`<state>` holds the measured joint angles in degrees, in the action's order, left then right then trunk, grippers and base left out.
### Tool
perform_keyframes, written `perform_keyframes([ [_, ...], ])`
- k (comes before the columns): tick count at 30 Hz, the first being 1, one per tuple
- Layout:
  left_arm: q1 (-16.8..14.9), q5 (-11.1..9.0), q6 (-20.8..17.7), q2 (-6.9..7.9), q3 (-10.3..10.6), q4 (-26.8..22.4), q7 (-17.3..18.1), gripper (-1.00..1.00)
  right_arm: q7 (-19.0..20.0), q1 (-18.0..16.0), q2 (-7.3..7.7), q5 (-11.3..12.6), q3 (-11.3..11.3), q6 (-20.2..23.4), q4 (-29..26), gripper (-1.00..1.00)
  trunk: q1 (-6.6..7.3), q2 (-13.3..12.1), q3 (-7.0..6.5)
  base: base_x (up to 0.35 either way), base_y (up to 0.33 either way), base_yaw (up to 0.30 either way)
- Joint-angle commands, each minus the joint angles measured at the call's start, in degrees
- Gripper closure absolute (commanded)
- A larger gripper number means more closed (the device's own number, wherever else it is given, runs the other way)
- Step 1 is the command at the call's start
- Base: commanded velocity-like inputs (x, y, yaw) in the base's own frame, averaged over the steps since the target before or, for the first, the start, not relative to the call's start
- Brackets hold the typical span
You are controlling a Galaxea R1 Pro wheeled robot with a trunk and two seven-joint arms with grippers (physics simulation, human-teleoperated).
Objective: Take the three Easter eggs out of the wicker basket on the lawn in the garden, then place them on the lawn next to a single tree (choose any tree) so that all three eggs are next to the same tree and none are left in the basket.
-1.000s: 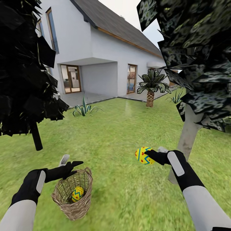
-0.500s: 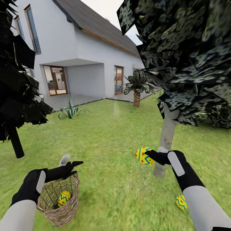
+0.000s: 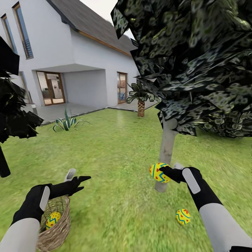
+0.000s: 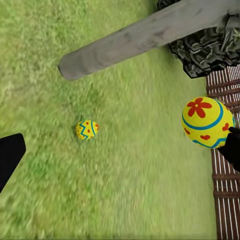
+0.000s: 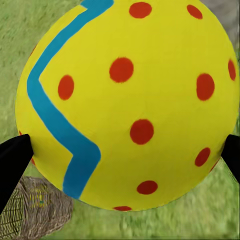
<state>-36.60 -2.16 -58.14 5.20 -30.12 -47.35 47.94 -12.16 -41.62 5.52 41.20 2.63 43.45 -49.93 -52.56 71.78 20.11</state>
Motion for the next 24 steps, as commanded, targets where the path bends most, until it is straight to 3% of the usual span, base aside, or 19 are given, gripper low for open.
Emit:
perform_keyframes([
  [1,-0.1,-0.2,-0.5,-0.01,-0.1,0.0,0.0,-1.0,-0.5,0.0,-0.08,0.6,0.0,0.1,0.1,1.0,-0.01,0.1,0.07,0.0,-0.301,-0.001],
  [8,-0.1,-0.2,-0.5,-0.01,-0.1,0.0,-0.2,-1.0,-0.4,0.0,-0.23,0.7,0.1,0.1,0.1,1.0,-0.01,0.1,0.07,0.0,-0.279,0.0],
  [14,-0.1,-0.2,-0.5,-0.01,-0.1,0.0,-0.2,-1.0,-0.5,-0.1,-0.21,0.9,0.3,0.2,0.2,1.0,-0.01,0.1,0.14,0.0,-0.025,0.0],
  [18,-0.1,0.3,-0.5,0.03,-0.2,0.0,-0.7,-1.0,-0.5,-0.1,0.22,0.8,0.3,-0.1,3.0,1.0,-0.89,1.7,1.19,0.0,0.0,0.0],
  [22,-0.1,0.4,-0.2,0.23,-0.2,-0.1,-3.3,-1.0,-0.6,-0.1,0.47,0.6,0.1,-0.2,5.9,1.0,-1.76,3.3,2.28,0.0,0.0,0.0],
  [24,-0.1,0.4,-0.2,1.02,0.1,-0.8,-5.6,-1.0,-1.1,-0.1,0.68,0.4,-0.1,-0.2,6.2,1.0,-2.2,4.1,2.83,0.0,0.0,0.0],
])
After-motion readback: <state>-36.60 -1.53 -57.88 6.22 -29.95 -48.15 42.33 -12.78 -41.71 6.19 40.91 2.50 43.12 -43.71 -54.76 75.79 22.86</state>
